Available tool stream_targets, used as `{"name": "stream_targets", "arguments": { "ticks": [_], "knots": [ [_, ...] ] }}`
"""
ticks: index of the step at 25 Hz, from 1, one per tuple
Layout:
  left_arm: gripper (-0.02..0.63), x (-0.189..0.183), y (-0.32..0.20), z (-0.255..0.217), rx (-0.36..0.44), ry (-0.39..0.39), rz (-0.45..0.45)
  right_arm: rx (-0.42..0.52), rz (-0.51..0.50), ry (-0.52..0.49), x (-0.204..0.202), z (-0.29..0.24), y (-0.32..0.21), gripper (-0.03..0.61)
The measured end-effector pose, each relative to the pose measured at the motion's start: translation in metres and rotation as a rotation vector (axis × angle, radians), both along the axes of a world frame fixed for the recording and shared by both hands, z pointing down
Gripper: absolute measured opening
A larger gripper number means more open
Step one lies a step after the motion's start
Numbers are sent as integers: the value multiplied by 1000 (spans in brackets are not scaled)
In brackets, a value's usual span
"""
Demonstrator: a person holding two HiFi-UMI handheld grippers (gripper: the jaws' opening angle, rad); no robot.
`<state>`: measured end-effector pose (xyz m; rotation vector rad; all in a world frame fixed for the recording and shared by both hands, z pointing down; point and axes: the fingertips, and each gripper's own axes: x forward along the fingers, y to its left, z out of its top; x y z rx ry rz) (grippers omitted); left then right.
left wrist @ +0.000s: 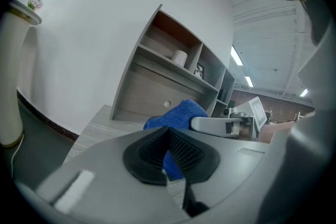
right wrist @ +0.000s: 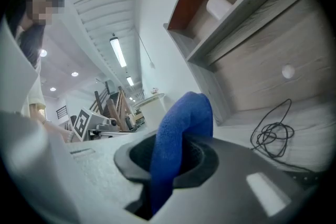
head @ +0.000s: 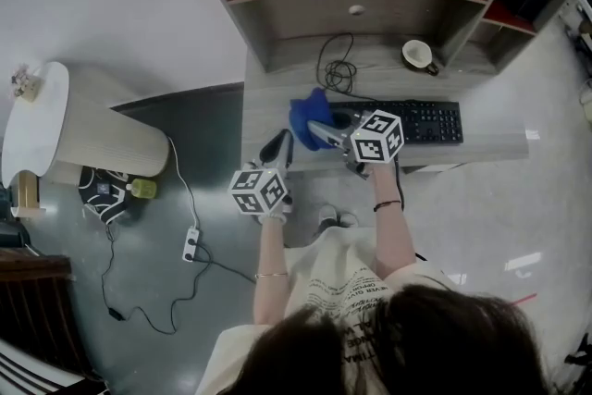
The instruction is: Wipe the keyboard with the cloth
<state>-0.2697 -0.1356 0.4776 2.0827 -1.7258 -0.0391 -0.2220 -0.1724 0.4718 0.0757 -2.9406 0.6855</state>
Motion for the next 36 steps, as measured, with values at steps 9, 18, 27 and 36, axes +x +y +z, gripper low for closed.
{"name": "stream_targets", "arguments": {
  "ticks": [9, 18, 27, 36],
  "knots": [
    [-3, 7, 3, -21, 68, -20, -5, 64, -12, -53, 10, -21, 4, 52],
    [-3, 19, 8, -30, 106, -37, -14, 108, -19, -64, 22, -28, 6, 52],
    [-3, 23, 5, -36, 134, -59, -24, 142, -47, -74, 26, -35, 5, 52],
    [-3, 26, 4, -41, 137, -77, -21, 145, -59, -94, 27, -42, 1, 52]
  ]
}}
